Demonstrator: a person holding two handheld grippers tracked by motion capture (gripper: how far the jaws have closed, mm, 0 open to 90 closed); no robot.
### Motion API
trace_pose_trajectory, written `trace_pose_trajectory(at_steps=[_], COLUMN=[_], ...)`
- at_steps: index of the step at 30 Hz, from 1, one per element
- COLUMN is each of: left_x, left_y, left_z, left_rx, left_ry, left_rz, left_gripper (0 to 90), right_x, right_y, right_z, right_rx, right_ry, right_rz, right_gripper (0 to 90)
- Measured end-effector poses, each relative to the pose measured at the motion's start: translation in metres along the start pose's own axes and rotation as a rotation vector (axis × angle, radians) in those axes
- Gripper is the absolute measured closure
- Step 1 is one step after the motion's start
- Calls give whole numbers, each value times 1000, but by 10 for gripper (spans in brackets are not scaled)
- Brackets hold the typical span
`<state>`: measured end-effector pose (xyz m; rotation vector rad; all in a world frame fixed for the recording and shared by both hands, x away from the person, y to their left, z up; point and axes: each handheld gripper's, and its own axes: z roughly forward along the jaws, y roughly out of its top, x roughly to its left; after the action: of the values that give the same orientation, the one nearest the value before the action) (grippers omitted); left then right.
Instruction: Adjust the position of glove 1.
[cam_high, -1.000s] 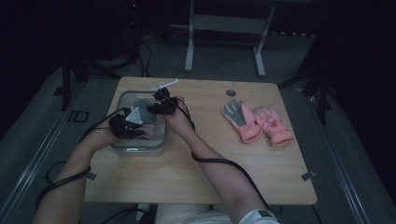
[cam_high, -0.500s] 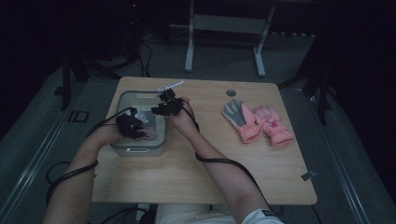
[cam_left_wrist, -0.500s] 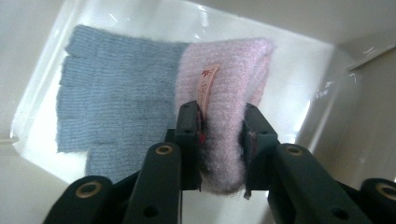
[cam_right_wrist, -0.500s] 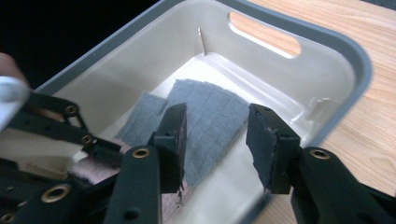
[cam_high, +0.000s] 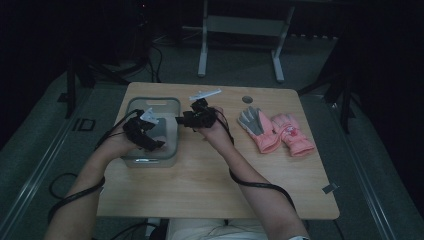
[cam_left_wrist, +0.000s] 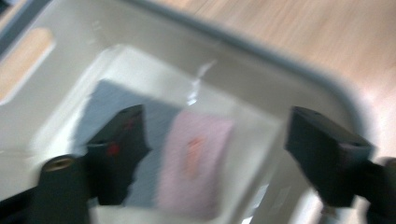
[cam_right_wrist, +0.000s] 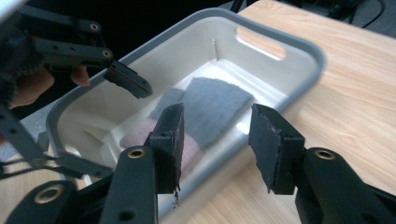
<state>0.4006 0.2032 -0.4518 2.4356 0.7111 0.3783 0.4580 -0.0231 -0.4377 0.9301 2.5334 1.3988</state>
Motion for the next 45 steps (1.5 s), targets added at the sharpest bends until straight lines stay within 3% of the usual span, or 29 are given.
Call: trace_pose_trajectory(at_steps=[6, 9, 14, 17, 20, 24, 27, 29, 34, 39, 41, 45], left_x=[-19, -31, -55, -71, -84, -99, -109, -114, -128, -145, -150, -160], left_y=[15, 25, 45, 57, 64, 72, 73, 71, 64, 53, 50, 40], left_z=[2, 8, 16, 24, 32, 38, 43, 48, 61, 79, 83, 92], left_rx=[-57, -48, -98, -95, -99, -130, -125, -131, -141, -92, -114, -99], left_ry=[-4, -30, -65, -93, -82, -138, -148, -182, -185, -155, -153, -140], left_rz=[2, 11, 31, 53, 63, 46, 66, 61, 66, 73, 53, 64], left_gripper=[119, 105, 91, 83, 72, 38, 38, 34, 23, 15, 9, 0], right_x=[-11, -17, -31, -36, -44, -58, -69, -75, -92, -106, -112, -121], right_y=[-10, -19, -41, -51, -60, -70, -77, -84, -102, -118, -124, -133], right_z=[-30, -43, -67, -79, -94, -112, -125, -134, -153, -176, -187, -196], right_rx=[-19, -19, -6, -4, -7, -17, -21, -20, -12, -33, -45, -33], right_ry=[-31, -48, -68, -86, -103, -127, -151, -171, -221, -268, -283, -322], right_rz=[-6, -21, -45, -60, -84, -81, -71, -75, -66, -59, -50, -45], right_gripper=[573, 572, 571, 571, 570, 574, 575, 575, 579, 580, 580, 584])
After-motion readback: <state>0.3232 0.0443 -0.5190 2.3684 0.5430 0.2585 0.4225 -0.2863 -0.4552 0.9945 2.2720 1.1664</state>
